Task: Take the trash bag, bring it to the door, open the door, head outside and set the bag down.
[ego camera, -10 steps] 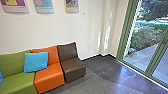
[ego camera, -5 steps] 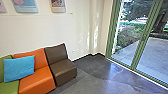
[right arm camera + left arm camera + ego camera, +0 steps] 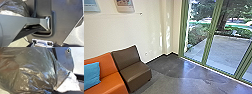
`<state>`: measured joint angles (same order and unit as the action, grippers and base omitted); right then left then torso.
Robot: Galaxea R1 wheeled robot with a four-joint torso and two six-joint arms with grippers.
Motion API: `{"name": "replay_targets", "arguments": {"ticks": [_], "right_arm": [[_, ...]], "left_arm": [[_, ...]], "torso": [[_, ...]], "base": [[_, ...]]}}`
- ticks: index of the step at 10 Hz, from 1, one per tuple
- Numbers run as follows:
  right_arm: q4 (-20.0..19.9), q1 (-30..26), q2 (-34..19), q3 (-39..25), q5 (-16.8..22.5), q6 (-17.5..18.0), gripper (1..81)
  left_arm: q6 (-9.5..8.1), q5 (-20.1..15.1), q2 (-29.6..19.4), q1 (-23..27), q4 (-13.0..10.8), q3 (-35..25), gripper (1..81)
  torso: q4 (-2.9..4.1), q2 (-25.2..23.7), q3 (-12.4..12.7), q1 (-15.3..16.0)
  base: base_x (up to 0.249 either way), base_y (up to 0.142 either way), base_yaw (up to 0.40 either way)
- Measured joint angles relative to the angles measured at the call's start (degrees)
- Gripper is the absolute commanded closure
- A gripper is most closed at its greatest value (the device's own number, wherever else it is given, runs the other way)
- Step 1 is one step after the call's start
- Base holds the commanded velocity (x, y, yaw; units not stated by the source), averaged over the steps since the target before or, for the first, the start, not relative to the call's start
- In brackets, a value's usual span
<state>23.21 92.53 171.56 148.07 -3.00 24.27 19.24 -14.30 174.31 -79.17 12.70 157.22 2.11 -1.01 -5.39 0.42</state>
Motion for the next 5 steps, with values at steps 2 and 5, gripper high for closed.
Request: {"name": "replay_targets", "arguments": {"ticks": [2, 5], "right_arm": [[0.0, 0.0, 0.0, 0.1, 0.0, 0.0, 1.0], [0.0, 0.3, 0.0, 0.1, 0.0, 0.0, 1.0]], "left_arm": [[0.0, 0.0, 0.0, 0.0, 0.0, 0.0, 81.1], [0.0, 0.1, 0.0, 0.0, 0.0, 0.0, 81.1]], "torso": [[0.0, 0.0, 0.0, 0.0], [0.0, 0.0, 0.0, 0.0]], "base": [[0.0, 0.0, -0.337], [0.0, 0.0, -0.337]]}}
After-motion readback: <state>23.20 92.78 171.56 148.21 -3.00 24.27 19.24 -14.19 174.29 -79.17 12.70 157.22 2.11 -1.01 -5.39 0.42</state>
